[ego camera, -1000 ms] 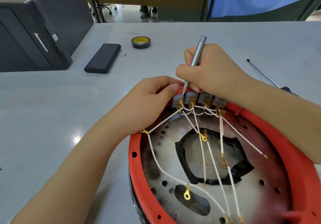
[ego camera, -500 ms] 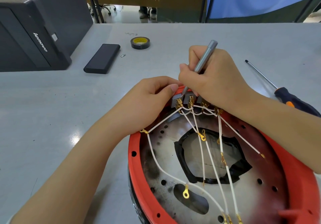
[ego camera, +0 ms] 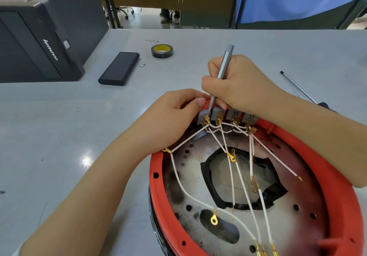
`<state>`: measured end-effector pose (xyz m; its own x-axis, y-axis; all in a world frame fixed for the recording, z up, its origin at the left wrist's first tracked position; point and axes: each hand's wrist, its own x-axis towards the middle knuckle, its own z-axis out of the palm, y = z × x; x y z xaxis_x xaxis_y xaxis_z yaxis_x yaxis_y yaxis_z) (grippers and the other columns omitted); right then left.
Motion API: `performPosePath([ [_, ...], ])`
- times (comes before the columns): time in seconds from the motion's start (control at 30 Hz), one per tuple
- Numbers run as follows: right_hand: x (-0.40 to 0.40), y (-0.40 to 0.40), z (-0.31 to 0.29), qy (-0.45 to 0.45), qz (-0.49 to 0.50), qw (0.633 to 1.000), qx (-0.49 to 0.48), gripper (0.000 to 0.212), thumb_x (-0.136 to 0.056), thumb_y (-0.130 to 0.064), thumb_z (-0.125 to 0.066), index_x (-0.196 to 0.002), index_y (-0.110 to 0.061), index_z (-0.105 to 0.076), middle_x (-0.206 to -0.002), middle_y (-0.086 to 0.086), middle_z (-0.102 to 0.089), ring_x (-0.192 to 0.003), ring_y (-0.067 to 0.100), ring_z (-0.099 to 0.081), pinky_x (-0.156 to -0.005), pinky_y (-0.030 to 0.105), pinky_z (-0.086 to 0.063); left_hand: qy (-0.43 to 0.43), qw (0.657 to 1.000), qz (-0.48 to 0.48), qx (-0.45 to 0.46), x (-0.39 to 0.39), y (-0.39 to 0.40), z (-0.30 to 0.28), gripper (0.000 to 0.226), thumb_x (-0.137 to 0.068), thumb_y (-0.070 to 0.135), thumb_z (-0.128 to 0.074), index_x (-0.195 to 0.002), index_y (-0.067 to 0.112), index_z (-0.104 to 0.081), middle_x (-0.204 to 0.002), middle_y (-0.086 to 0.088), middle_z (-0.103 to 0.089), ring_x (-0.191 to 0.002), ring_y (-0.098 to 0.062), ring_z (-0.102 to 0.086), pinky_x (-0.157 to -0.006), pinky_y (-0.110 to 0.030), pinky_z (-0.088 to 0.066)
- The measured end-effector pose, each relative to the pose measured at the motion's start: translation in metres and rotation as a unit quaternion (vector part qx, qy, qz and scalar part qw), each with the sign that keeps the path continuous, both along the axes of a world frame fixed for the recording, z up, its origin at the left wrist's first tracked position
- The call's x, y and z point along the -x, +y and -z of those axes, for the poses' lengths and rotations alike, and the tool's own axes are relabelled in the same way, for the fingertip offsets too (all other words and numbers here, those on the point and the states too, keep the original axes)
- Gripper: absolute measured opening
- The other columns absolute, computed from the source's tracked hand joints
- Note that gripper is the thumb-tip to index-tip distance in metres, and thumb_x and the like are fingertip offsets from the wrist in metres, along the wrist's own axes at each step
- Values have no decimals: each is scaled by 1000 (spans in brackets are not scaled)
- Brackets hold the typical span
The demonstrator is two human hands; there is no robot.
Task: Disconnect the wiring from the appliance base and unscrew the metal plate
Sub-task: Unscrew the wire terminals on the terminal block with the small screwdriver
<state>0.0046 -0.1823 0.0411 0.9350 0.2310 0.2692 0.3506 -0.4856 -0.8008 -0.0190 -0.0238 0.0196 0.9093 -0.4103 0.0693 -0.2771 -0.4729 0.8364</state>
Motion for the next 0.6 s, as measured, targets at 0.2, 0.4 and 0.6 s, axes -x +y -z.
performPosePath([
  [0.2,9,5,8,-111,49,992,32,32,-88,-18,-59,-61,-7,-46,-44,1,-47,-43,16,-50,-54,36,-47,-7,1000,2,0,1,0,0,25,-99,32,-42,-103,43,-64,-96,17,-69,-87,6,-59,-73,-5,-42],
  [0.4,13,5,9,-158,45,985,-42,35,-97,-14,-49,-64,-4,-42,-52,20,-41,-42,17,-46,-46,41,-43,0,1000,10,14,0,0,0,26,-99,29,-43,-102,37,-67,-94,20,-69,-88,10,-59,-73,-3,-41],
  [0.6,11,4,14,-152,22,988,-6,36,-97,-14,-49,-63,-6,-40,-47,-3,-39,-43,13,-48,-44,19,-37,-1,1000,7,16,1,0,-1,25,-99,29,-43,-99,40,-66,-91,24,-68,-86,13,-58,-69,3,-37],
])
